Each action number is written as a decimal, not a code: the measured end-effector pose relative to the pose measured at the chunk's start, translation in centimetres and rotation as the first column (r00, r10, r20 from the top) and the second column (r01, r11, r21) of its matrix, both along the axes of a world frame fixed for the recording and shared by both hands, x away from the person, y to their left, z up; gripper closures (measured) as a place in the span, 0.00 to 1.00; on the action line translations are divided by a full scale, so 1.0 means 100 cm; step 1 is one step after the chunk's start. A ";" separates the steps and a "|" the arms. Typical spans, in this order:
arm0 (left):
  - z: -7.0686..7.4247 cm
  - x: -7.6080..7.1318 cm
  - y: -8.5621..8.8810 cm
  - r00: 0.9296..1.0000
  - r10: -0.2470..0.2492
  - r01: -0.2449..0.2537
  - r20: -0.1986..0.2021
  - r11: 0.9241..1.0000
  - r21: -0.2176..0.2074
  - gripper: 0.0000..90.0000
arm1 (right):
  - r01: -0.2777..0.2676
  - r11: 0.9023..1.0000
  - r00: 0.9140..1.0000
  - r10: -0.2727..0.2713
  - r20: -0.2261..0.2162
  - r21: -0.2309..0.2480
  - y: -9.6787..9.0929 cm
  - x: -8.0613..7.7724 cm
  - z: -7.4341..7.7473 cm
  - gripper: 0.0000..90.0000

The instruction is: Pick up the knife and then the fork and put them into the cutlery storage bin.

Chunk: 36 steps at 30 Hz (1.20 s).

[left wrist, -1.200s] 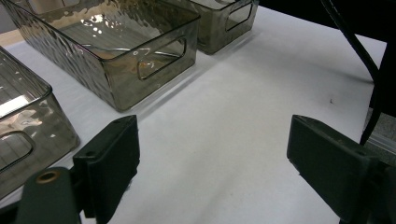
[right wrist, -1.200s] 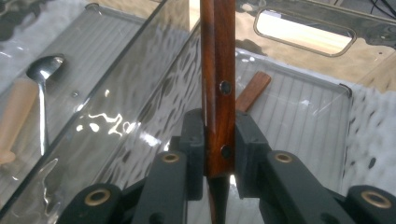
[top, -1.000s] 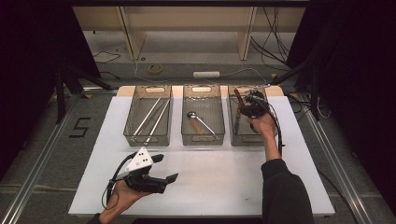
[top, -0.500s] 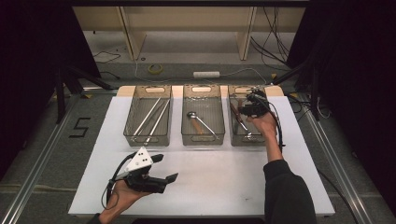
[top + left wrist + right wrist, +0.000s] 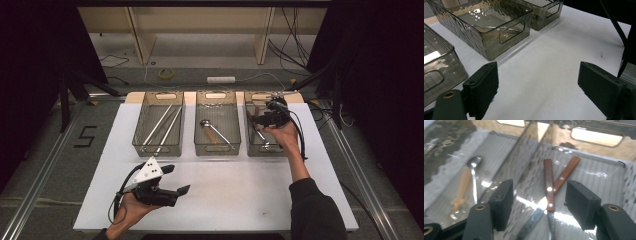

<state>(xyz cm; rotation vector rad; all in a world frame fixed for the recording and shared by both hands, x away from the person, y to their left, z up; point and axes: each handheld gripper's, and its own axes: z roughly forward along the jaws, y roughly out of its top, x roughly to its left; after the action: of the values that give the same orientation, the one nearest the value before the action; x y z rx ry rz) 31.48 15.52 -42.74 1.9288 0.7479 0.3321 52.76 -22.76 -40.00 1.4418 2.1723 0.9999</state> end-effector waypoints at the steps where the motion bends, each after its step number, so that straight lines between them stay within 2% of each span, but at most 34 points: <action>1: 0.000 0.000 0.000 1.000 0.001 -0.001 0.001 1.000 -0.001 0.18 | -0.004 1.000 1.000 0.004 0.007 -0.003 0.001 -0.003 0.001 0.43; 5: 0.000 0.000 0.001 1.000 0.002 -0.002 0.001 1.000 0.001 0.18 | -0.014 1.000 0.999 0.014 0.051 0.007 0.002 -0.016 0.005 0.42; 9: 0.000 0.000 0.002 1.000 0.006 -0.006 0.001 1.000 -0.004 0.18 | -0.035 0.999 0.997 0.033 0.069 0.038 0.003 -0.029 0.008 0.39; 14: 0.000 0.000 0.002 1.000 0.007 -0.007 0.001 1.000 -0.002 0.18 | -0.055 0.996 0.993 0.048 0.106 0.069 0.004 -0.052 0.010 0.39; 20: 0.000 0.000 0.003 1.000 0.014 -0.014 -0.001 1.000 -0.006 0.18 | -0.081 0.993 0.987 0.069 0.146 0.083 0.003 -0.081 0.009 0.38; 22: 0.000 0.000 0.003 1.000 0.016 -0.016 -0.003 1.000 -0.006 0.18 | -0.095 0.990 0.985 0.079 0.150 0.103 0.002 -0.089 0.008 0.38; 25: 0.000 0.000 0.002 1.000 0.016 -0.016 -0.003 1.000 -0.006 0.18 | -0.113 0.988 0.983 0.096 0.155 0.101 0.002 -0.098 0.008 0.37; 27: 0.000 0.000 0.003 1.000 0.016 -0.016 -0.006 1.000 -0.006 0.18 | -0.126 0.985 0.982 0.106 0.157 0.122 0.002 -0.104 0.007 0.37; 32: 0.001 0.001 0.004 1.000 0.019 -0.019 -0.004 1.000 -0.008 0.18 | -0.145 0.980 0.977 0.119 0.175 0.139 0.000 -0.117 0.004 0.37; 36: 0.001 0.001 0.004 1.000 0.021 -0.021 -0.004 1.000 -0.009 0.18 | -0.171 0.971 0.972 0.140 0.187 0.165 0.000 -0.127 0.002 0.36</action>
<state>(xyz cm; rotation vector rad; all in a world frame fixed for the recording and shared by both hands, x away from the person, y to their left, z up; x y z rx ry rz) 31.57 15.87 -42.68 1.9144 0.7711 0.3374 40.04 -22.73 -39.82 1.2185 2.1385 1.3565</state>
